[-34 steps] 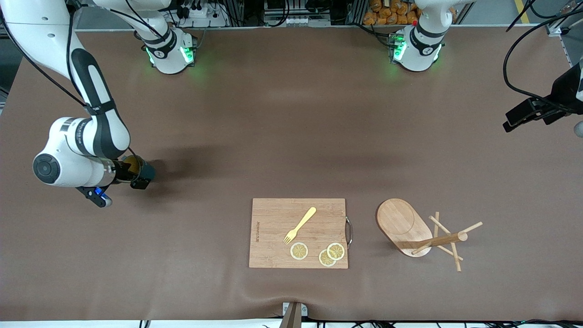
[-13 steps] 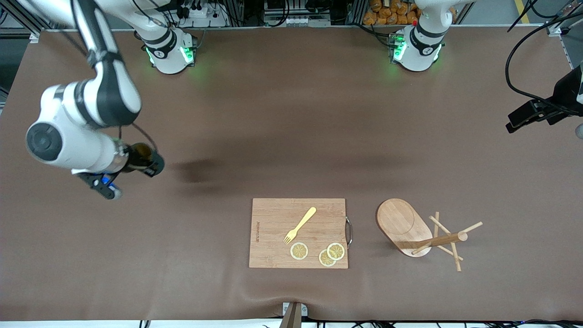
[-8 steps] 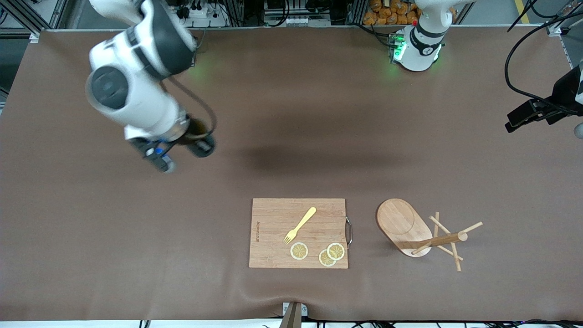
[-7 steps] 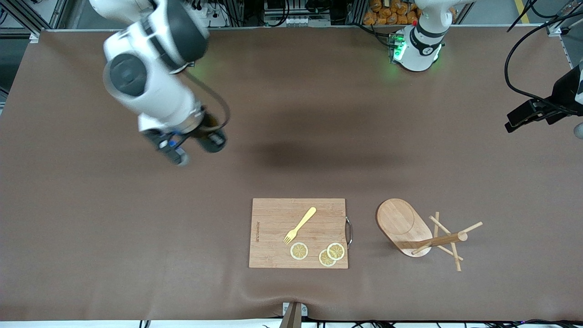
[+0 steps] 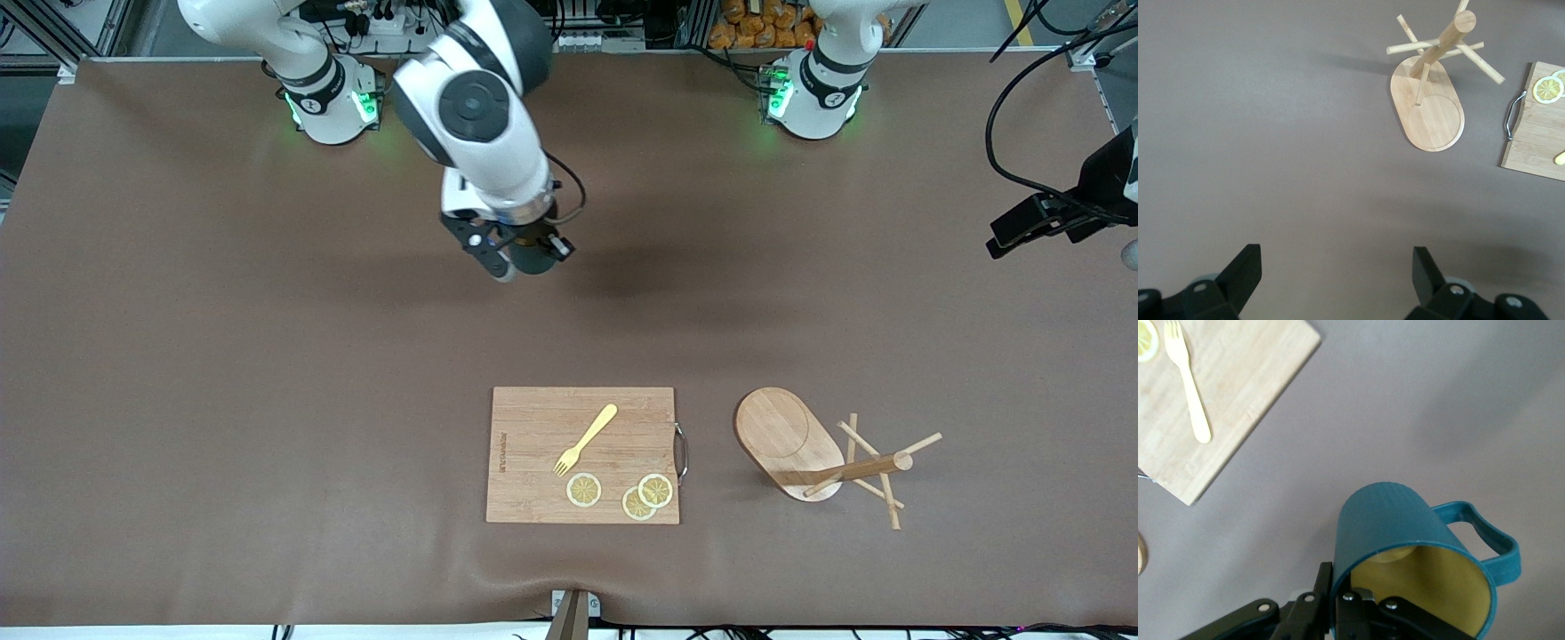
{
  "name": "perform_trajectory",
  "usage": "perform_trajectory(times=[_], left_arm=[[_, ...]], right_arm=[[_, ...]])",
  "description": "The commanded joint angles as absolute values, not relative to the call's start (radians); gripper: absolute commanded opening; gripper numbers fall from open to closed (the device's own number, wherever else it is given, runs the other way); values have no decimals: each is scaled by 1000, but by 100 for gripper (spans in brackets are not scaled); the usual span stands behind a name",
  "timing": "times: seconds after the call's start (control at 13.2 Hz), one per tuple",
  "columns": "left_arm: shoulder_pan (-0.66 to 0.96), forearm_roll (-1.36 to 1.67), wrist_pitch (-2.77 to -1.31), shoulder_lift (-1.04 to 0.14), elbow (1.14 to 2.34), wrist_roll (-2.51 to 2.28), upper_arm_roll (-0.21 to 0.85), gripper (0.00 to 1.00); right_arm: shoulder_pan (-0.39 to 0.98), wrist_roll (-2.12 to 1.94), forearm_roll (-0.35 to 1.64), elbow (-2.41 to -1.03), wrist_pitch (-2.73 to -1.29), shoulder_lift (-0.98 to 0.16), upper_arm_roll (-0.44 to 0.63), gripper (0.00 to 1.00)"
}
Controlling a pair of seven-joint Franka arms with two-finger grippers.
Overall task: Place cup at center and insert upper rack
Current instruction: 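Lift the teal mug with the right gripper and carry it toward table center, then lower the mug onto the table and open the right gripper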
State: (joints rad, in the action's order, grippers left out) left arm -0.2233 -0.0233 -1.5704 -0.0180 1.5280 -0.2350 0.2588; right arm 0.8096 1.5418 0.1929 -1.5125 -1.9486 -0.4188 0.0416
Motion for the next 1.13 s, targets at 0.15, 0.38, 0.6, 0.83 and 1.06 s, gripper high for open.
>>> perform_trajectory(times=[0.15,0.38,0.6,0.83,1.06], left_arm=[[-229,-46,-1545,18,1526,-232,262,100],[-229,-46,-1525,21,1526,-232,262,100],[-229,-46,-1523,20,1526,-233,262,100],[-229,-45,-1516,25,1523,-235,265,100],[-229,-44,-1514,25,1523,-235,265,100]], right_arm=[[899,1578,209,-1474,-2061,-598,55,0],[933,1574,212,-1480,-2124,-661,54,0],[946,1565,251,-1485,-2150,-684,54,0],[940,1580,325,-1508,-2198,-695,54,2],[948,1563,325,-1522,-2200,-696,54,3]])
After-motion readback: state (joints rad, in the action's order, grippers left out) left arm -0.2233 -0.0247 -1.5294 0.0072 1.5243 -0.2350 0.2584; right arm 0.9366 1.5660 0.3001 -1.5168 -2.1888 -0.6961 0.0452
